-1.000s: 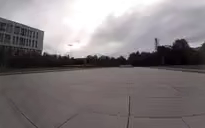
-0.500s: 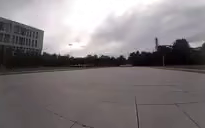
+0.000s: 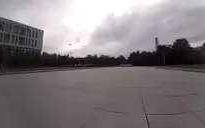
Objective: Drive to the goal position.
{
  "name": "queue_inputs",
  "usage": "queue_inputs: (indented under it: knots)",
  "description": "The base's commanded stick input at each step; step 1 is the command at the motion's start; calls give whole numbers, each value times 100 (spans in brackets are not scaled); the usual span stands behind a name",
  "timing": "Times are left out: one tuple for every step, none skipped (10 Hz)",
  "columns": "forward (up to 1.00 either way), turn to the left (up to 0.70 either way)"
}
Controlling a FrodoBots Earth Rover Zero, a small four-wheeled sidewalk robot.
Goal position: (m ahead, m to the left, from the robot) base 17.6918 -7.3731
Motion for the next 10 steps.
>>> queue_inputs:
  knots:
    - [70,0]
    - [70,-1]
    - [70,-3]
    - [70,-6]
    - [70,-30]
    - [70,-24]
    - [70,-2]
    - [70,0]
    - [70,0]
    - [70,0]
